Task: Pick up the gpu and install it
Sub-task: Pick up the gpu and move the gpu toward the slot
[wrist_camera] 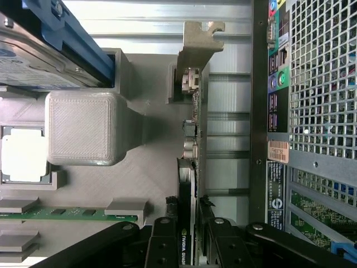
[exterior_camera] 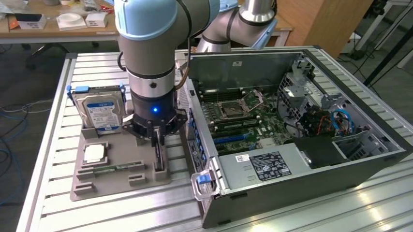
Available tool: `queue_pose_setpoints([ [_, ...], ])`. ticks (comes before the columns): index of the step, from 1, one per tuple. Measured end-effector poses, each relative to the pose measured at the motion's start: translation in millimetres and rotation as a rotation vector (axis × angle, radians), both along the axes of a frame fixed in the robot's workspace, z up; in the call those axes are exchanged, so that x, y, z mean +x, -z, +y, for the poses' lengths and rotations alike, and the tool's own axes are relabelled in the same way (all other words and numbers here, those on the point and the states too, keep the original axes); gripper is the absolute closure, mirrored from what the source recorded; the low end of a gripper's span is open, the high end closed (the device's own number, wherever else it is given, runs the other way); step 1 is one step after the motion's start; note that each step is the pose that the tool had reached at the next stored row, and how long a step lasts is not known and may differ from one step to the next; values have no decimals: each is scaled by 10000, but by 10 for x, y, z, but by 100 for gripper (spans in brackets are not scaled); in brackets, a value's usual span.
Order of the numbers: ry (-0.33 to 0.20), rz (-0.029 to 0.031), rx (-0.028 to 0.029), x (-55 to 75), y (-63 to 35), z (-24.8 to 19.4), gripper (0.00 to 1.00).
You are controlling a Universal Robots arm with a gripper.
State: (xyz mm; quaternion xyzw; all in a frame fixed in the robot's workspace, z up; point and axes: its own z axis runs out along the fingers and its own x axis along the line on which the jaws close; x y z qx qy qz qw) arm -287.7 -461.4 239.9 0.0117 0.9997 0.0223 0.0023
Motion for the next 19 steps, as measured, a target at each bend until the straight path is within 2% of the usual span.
queue_pose_setpoints([
  [3, -1, -8, 9, 1, -17, 1, 74],
  [19, -1, 0, 12, -26, -747, 0, 74],
])
